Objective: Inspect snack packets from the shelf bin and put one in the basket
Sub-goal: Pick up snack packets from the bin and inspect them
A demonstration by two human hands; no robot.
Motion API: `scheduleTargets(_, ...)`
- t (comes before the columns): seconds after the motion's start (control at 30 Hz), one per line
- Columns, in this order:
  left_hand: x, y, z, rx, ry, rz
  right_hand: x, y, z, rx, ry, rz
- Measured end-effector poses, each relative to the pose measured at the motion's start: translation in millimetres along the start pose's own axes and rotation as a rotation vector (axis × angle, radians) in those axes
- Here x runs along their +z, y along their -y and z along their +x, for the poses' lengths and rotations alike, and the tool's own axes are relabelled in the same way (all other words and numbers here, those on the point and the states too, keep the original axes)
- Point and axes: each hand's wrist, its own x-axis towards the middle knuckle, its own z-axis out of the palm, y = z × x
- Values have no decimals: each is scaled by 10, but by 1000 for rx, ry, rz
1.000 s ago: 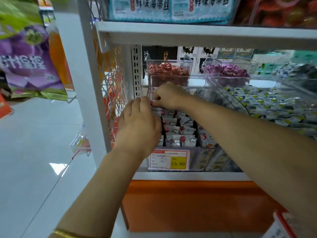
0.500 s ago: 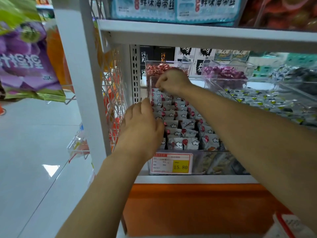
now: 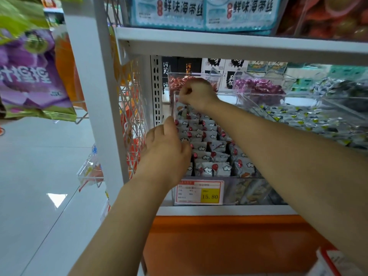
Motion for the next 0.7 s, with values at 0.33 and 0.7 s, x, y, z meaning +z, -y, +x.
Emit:
scheduleTargets(0.33,-107,-106,-58,75,-292,145,-539,84,-994,16,-496,502)
scheduleTargets(0.7,-59,-383,-238,71,-115,-392,-814,-169,-1774,328,-367,1025)
